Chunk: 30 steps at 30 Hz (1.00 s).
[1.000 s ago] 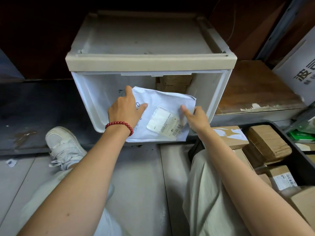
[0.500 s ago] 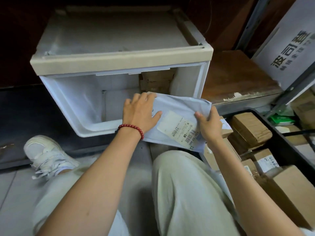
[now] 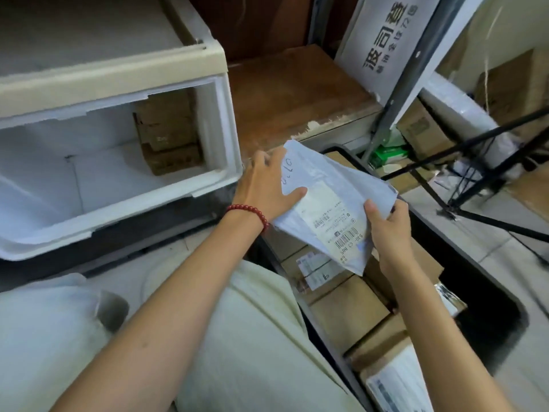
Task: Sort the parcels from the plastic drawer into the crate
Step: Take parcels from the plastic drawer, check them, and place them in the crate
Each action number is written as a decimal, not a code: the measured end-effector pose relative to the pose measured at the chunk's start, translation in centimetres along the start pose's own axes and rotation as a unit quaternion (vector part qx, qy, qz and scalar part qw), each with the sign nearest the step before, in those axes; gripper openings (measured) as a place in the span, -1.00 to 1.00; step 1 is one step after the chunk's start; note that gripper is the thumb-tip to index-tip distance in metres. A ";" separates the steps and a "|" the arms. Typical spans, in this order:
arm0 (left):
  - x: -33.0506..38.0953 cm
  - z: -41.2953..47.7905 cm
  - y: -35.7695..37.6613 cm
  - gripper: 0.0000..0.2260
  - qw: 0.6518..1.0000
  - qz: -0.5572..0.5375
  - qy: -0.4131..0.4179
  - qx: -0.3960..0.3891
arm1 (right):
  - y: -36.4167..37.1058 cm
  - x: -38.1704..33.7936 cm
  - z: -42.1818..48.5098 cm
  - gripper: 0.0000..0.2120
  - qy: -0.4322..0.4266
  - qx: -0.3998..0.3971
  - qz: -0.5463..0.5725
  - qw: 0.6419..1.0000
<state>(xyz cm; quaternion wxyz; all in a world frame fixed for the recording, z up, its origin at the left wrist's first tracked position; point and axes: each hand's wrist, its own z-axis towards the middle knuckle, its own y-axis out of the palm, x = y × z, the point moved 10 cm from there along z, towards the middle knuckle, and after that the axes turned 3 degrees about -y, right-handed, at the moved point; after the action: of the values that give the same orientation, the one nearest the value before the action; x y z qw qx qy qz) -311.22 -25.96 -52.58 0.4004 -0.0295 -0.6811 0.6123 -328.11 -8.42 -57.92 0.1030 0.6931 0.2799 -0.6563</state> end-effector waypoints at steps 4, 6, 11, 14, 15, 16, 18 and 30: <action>3.3 -0.9 4.9 -0.33 0.998 0.044 0.025 -0.039 | -4.5 3.1 -1.6 -0.51 0.044 0.015 -0.016 0.999; 4.2 -1.9 7.4 -0.32 0.995 0.065 0.036 -0.063 | -6.1 5.1 -2.8 -0.38 0.059 0.018 -0.062 0.996; 3.7 -4.9 13.5 -0.34 0.983 0.100 0.042 -0.151 | -8.0 10.7 -5.5 -0.17 0.117 -0.002 -0.142 0.983; 2.6 -5.7 15.7 -0.36 0.973 0.090 0.027 -0.212 | -8.1 12.2 -6.6 -0.28 0.120 -0.016 -0.218 0.969; 2.3 -5.7 15.8 -0.38 0.973 0.078 0.023 -0.217 | -8.0 12.2 -6.8 -0.29 0.105 -0.012 -0.235 0.966; 2.1 -5.8 15.7 -0.41 0.974 0.068 0.021 -0.217 | -7.9 12.0 -7.1 -0.27 0.089 -0.005 -0.250 0.964; 1.6 -5.9 15.6 -0.44 0.973 0.070 0.028 -0.217 | -7.5 11.5 -7.4 -0.24 0.068 0.004 -0.296 0.953; 0.1 -4.3 9.9 -0.56 0.972 0.225 0.036 -0.061 | -3.0 10.5 -7.2 -0.31 -0.010 -0.137 -0.557 0.819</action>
<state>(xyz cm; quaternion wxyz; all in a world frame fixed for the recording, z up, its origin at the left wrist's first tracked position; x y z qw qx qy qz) -313.24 -19.92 -61.27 0.2742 -0.2283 -0.6782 0.6424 -323.78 0.38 -66.51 -0.1829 0.3912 0.7040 -0.5638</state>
